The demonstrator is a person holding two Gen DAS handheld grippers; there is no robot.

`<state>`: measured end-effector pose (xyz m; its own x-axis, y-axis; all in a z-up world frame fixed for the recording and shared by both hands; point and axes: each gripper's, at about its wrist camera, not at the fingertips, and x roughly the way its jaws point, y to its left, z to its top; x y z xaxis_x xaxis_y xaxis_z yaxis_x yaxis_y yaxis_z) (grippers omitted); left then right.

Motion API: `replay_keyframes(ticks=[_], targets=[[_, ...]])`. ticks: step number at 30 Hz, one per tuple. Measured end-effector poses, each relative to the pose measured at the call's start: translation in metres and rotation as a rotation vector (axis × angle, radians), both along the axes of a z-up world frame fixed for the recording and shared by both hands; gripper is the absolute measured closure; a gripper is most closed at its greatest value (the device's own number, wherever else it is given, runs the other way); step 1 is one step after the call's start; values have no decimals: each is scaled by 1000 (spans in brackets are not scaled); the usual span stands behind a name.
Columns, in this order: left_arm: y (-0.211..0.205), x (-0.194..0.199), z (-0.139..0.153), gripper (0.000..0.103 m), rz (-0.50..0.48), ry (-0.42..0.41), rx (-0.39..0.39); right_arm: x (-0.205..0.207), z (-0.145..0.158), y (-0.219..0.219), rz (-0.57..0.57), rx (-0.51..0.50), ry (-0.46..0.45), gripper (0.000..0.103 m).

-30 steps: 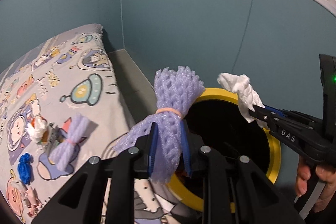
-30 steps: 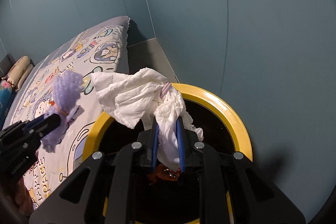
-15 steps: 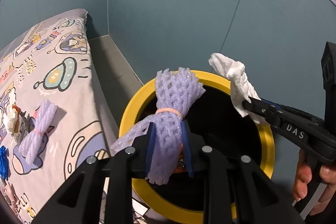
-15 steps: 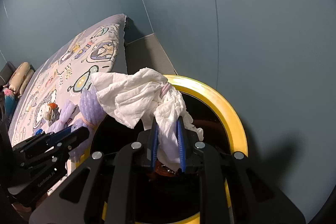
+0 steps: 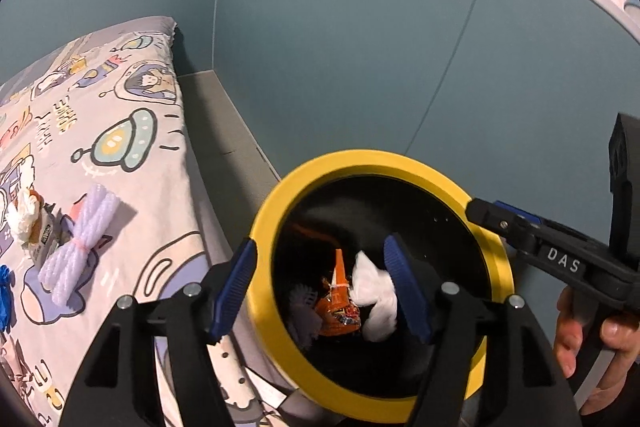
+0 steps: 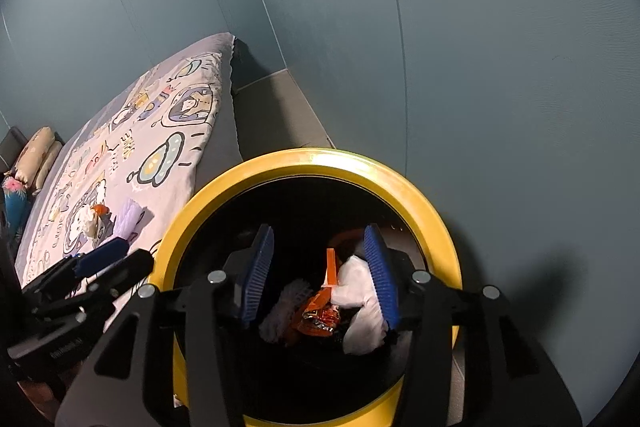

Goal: Collect trash
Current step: 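Move both tools back over the remaining trash on the bed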

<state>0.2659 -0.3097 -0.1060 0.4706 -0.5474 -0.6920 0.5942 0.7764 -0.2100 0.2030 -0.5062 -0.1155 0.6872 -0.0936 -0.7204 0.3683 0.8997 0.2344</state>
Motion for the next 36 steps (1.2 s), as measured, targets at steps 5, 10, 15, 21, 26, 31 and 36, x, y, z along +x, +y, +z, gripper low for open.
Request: replay_keyframes(ticks=[5, 10, 15, 21, 26, 31, 36], targets=[[21, 4, 9, 39, 38, -10, -19, -1, 7, 9, 19, -7, -8, 58], [47, 6, 19, 33, 91, -34, -29, 2, 16, 25, 49, -16, -22, 56], [76, 7, 29, 29, 139, -62, -43, 6, 25, 45, 84, -24, -38, 51], [115, 12, 41, 24, 207, -90, -51, 12, 39, 75, 138, -36, -66, 46], [150, 14, 49, 18, 272, -117, -59, 21, 49, 105, 184, -34, -90, 42], [184, 17, 53, 17, 328, -136, -52, 28, 57, 134, 237, -34, -105, 42], [213, 18, 54, 15, 379, -147, -42, 36, 63, 161, 288, -39, -115, 41]])
